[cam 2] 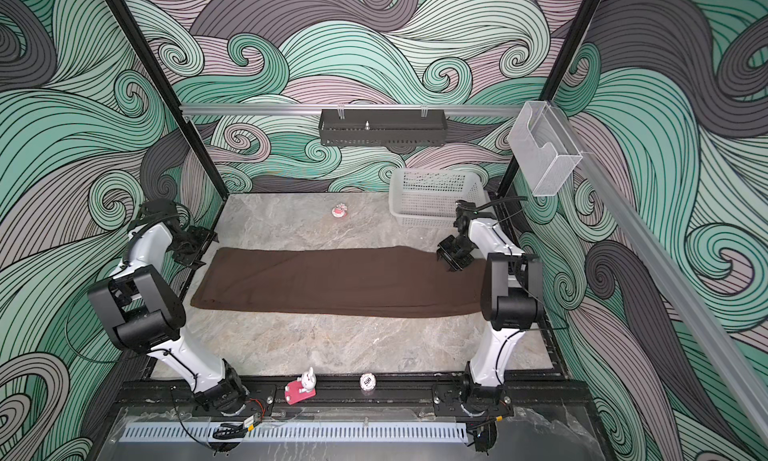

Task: Fold and stack the trousers

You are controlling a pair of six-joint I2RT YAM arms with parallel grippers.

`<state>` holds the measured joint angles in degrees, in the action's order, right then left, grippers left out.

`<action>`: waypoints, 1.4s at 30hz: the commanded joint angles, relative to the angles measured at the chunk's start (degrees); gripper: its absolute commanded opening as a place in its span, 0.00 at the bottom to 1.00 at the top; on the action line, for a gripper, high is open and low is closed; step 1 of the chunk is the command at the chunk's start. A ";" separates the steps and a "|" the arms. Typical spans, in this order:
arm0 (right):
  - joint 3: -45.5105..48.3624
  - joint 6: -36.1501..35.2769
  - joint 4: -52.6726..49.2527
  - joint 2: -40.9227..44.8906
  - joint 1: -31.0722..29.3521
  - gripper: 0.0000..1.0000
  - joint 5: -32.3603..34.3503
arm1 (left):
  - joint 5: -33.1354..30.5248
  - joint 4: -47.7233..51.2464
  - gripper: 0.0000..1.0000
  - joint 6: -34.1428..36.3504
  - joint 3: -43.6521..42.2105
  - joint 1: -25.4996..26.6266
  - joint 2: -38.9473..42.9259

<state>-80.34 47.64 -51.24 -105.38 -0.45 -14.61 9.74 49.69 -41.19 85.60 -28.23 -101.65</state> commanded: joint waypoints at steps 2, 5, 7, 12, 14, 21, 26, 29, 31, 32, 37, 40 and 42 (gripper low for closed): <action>3.27 2.46 1.83 2.66 -3.12 0.43 -2.83 | -1.33 6.52 0.77 8.06 1.67 -1.39 -6.53; 5.54 2.59 2.54 2.46 -5.37 0.43 -3.41 | -1.78 6.91 0.79 11.07 1.56 -1.46 -9.16; 8.16 3.27 4.31 2.61 -5.92 0.43 -4.36 | -1.30 6.65 0.79 12.76 1.44 -1.48 -10.65; 12.51 2.87 7.40 2.41 -6.15 0.44 -4.39 | -1.89 7.15 0.81 16.80 1.58 -1.39 -13.71; 12.92 2.23 7.47 1.81 -6.14 0.44 -4.16 | -2.70 7.50 0.81 18.07 1.73 -1.39 -14.78; 14.28 1.67 7.82 -0.39 -6.08 0.44 -3.48 | -5.21 7.97 0.74 20.69 0.98 -1.34 -16.83; 14.77 1.01 7.87 -1.38 -5.99 0.42 -3.31 | -2.35 7.44 0.43 21.82 0.86 -0.50 -16.08; 15.25 0.62 7.85 -1.46 -6.06 0.41 -3.23 | -1.60 7.36 0.21 22.85 1.15 1.04 -14.24; 15.69 0.44 7.86 -1.32 -5.97 0.41 -3.36 | -2.71 7.57 0.10 22.95 1.24 2.08 -12.14; 15.82 0.44 7.88 -1.24 -5.89 0.41 -3.45 | -3.26 7.47 0.07 23.02 1.28 2.49 -10.81; 16.94 0.43 7.57 -0.72 -4.91 0.41 -3.15 | -10.52 7.07 0.00 22.82 1.99 3.31 -3.47; 17.49 0.70 6.83 -0.44 -3.76 0.40 -2.39 | -14.97 6.79 0.00 22.37 3.56 3.31 -1.32; 17.60 0.62 6.29 -0.48 -3.13 0.40 -2.14 | -15.90 7.40 0.00 21.86 4.74 3.24 -1.69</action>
<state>-64.58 48.49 -42.30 -105.65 -4.80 -19.64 -0.27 56.01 -18.74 87.72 -24.62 -103.96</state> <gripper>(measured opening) 0.402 0.051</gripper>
